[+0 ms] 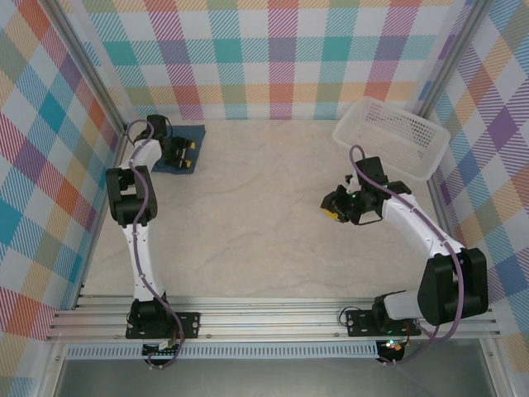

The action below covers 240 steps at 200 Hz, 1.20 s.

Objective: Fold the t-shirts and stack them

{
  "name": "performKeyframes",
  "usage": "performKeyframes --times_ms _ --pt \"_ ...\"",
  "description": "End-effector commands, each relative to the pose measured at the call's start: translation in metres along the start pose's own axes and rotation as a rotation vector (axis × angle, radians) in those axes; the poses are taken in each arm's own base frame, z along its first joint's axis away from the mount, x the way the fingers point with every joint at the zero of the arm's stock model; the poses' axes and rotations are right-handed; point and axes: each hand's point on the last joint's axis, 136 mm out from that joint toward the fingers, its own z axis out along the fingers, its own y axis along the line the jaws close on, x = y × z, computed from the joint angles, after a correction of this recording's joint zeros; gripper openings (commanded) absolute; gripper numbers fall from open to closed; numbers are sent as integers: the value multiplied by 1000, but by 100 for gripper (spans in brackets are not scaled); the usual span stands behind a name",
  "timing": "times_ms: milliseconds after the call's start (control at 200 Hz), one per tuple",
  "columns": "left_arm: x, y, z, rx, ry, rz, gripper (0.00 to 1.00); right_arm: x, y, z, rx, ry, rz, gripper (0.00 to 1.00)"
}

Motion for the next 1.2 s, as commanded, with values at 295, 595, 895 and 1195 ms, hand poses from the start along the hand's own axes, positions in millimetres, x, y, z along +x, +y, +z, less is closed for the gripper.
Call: performKeyframes --times_ms 295,595,895,1195 --pt "-15 45 41 -114 -4 -134 58 1 9 -16 -21 -18 -10 26" --pt "0 -56 -38 125 -53 -21 70 -12 84 -72 -377 -263 -237 30" --pt "39 -86 -152 209 -113 134 99 -10 119 -112 -612 -407 -308 42" --pt "98 -52 -280 67 -217 629 100 7 115 -136 -502 -389 -340 100"
